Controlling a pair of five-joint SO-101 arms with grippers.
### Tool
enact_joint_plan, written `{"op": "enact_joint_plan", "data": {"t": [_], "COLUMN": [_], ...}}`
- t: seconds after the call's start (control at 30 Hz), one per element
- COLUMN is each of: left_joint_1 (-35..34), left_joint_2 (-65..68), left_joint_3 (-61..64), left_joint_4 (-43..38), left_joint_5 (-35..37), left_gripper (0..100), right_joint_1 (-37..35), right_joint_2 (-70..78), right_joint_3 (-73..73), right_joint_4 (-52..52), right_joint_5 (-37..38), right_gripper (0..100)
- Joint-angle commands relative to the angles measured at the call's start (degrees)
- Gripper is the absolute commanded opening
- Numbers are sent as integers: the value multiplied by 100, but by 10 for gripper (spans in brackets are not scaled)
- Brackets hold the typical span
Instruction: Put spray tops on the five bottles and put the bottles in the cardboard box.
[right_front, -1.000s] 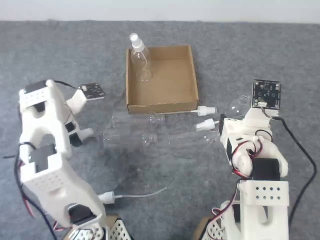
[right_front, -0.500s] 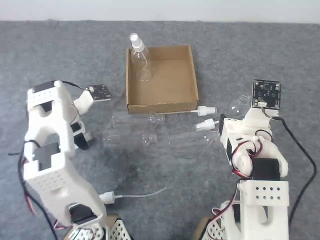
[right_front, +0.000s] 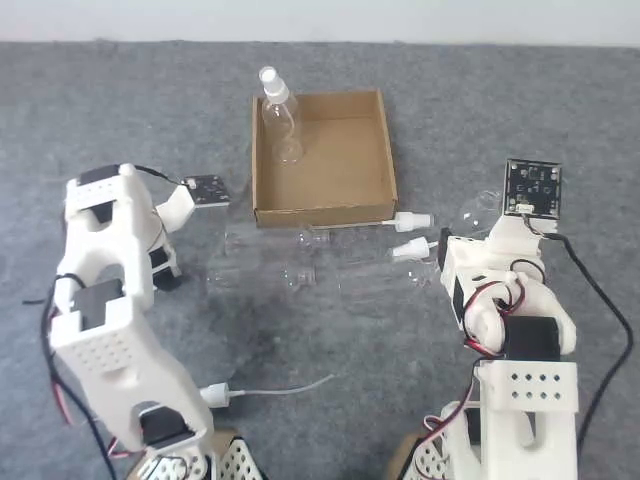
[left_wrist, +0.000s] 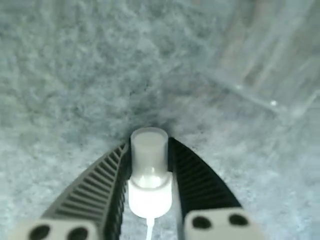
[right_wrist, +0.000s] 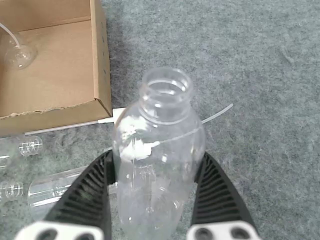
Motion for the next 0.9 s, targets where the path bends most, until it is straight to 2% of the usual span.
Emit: {"op": "enact_joint_plan", "data": {"t": [0.0, 0.47, 0.7, 0.87], "left_joint_1": [18, -79, -387, -387], "left_joint_2": [-44, -114, -1380, -1723], "left_joint_3": [-576, -1218, -1156, -954], "left_joint_4": [765, 1538, 1538, 1538], "left_joint_5": [62, 176, 211, 229], "left_gripper": [23, 13, 13, 13], "right_joint_1": [31, 22, 22, 22], "right_joint_2": [-215, -215, -215, -215], "right_joint_3": [-97, -97, -97, -97], "right_joint_4": [-171, -145, -145, -145], "right_joint_5": [-9, -53, -62, -62], "right_gripper": [8, 7, 7, 7]}}
